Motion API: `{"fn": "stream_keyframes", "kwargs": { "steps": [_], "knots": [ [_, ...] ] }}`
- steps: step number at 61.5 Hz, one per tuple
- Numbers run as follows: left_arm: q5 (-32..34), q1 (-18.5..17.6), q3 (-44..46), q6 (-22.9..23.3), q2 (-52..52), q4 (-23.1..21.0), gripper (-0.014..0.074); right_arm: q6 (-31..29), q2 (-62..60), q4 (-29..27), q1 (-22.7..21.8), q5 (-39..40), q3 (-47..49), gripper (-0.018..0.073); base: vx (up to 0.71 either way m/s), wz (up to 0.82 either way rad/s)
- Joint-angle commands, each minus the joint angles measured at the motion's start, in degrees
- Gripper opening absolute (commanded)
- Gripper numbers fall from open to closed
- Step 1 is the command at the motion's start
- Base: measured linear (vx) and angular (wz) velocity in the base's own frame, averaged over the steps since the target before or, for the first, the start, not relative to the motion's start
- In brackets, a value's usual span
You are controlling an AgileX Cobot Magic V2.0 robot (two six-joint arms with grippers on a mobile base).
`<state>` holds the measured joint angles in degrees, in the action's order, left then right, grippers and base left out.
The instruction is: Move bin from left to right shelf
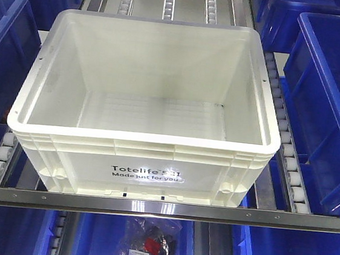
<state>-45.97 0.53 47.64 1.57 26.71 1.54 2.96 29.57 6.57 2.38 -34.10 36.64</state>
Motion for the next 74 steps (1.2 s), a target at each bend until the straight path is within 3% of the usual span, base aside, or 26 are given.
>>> {"fn": "stream_keyframes", "kwargs": {
  "steps": [1, 12, 19, 33, 39, 44, 52, 61, 67, 74],
  "knots": [
    [4.31, 0.03, 1.0, 0.78, 1.1, -0.42, 0.0057, -0.39, 2.61, 0.26, 0.04, 3.45, 1.9, -0.0009, 0.0, 0.0],
    [4.78, 0.03, -0.19, 0.75, 1.18, -0.42, 0.0073, -0.53, 5.88, 0.43, 0.04, 2.86, 1.9, 0.0005, 0.0, 0.0],
    [5.14, 0.03, -0.19, 0.21, 1.18, -0.37, 0.0173, -2.52, 6.96, 0.43, 0.04, 2.56, 1.9, 0.0084, 0.0, 0.0],
    [6.26, 0.03, -0.19, 0.15, 1.18, -0.37, 0.0522, -4.53, 7.03, 0.49, 0.04, 2.26, 1.9, 0.0478, 0.0, 0.0],
    [6.32, 0.03, -0.19, -1.57, 1.18, -0.37, 0.0598, -4.48, 7.03, 0.33, 0.04, 2.26, 1.9, 0.0626, 0.0, 0.0],
    [6.31, 0.03, 0.41, -2.51, 1.98, -0.47, 0.0615, -4.42, 7.42, -0.55, 0.04, 1.33, 2.88, 0.0691, 0.0, 0.0],
    [5.21, -0.66, 3.77, -4.0, 5.76, -4.64, 0.061, -6.06, 9.91, -4.26, 0.95, -2.58, 7.29, 0.0696, 0.0, 0.0],
    [1.11, -6.47, 7.6, -10.66, 11.13, -10.86, 0.0604, -7.88, 15.03, -5.39, 7.65, -7.57, 12.5, 0.0659, 0.0, 0.0],
    [0.39, -10.02, 8.89, -11.65, 14.5, -11.01, 0.0593, -7.58, 19.21, -4.69, 11.55, -8.83, 15.69, 0.0635, 0.0, 0.0],
    [0.32, -11.16, 10.63, -11.76, 19.63, -10.96, 0.0589, -6.21, 24.89, -4.95, 12.9, -9.22, 20.27, 0.0627, 0.0, 0.0]
  ]
}}
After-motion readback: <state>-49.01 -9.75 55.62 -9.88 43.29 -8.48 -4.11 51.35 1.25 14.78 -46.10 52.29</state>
